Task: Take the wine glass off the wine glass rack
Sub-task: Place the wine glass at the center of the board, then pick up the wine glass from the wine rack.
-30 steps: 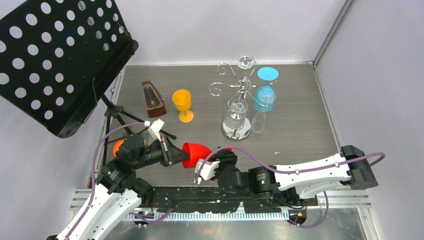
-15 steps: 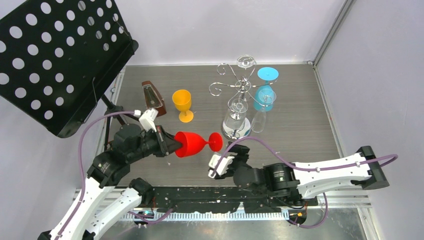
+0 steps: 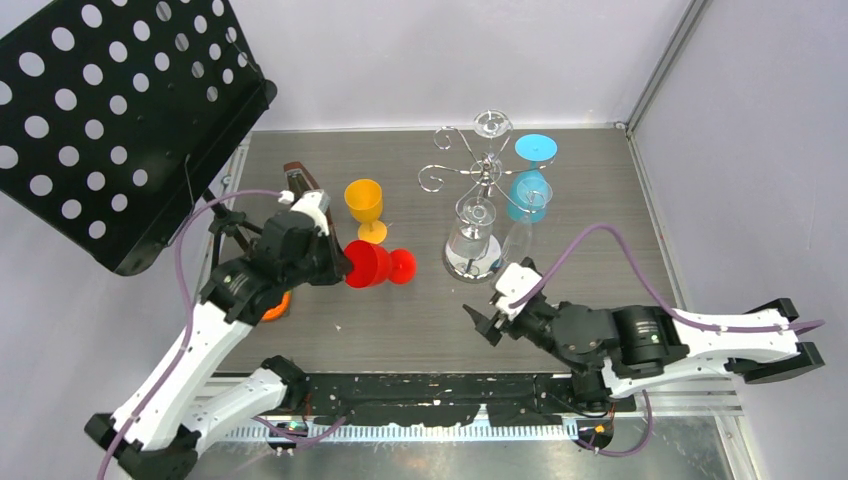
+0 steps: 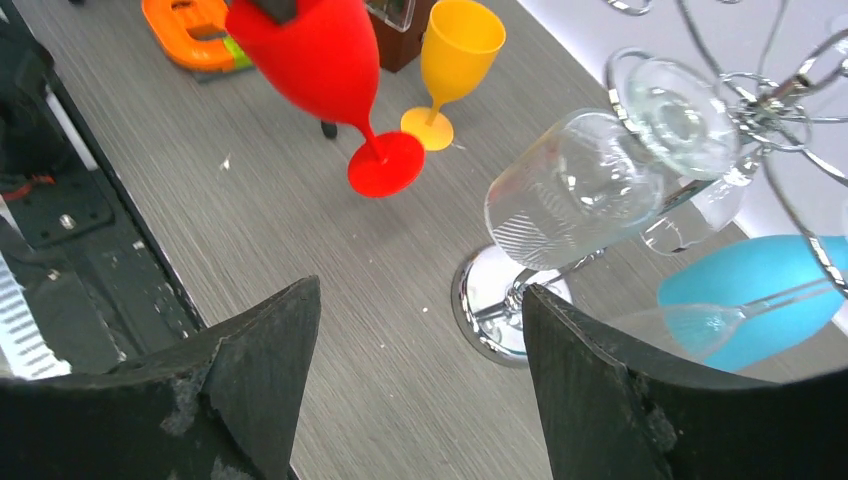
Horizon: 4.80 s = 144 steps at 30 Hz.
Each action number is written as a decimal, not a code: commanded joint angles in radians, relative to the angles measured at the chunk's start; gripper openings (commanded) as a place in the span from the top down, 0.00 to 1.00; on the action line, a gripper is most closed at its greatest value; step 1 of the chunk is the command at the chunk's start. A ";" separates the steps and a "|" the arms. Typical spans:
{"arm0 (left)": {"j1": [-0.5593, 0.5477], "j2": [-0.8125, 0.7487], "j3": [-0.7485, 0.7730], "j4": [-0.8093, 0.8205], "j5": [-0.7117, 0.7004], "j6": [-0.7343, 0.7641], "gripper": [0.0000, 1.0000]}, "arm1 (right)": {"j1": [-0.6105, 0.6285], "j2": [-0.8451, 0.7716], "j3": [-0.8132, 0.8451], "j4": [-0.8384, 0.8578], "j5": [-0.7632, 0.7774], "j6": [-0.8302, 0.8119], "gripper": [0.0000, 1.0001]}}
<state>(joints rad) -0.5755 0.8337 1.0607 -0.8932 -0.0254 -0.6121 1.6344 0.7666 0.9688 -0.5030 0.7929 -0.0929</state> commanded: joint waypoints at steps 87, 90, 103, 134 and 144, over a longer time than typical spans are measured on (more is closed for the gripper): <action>0.111 0.106 0.147 -0.004 0.071 0.272 0.00 | -0.741 0.228 0.677 -0.293 -0.216 0.181 0.07; 0.111 0.083 0.121 0.006 0.082 0.271 0.00 | -0.829 0.258 0.701 -0.309 -0.300 0.218 0.07; 0.111 -0.015 0.017 0.046 0.133 0.273 0.01 | -1.303 0.300 0.622 -0.265 -0.835 0.389 0.09; 0.112 -0.050 -0.085 0.079 0.139 0.310 0.01 | -1.467 0.151 0.262 0.010 -1.111 0.610 0.29; 0.112 -0.048 -0.091 0.076 0.133 0.310 0.01 | -1.491 0.116 0.191 0.053 -1.139 0.685 0.37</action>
<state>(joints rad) -0.4679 0.7876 0.9752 -0.8635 0.1158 -0.3241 0.1593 0.9073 1.1835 -0.5228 -0.3134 0.5396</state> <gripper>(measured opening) 0.992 0.657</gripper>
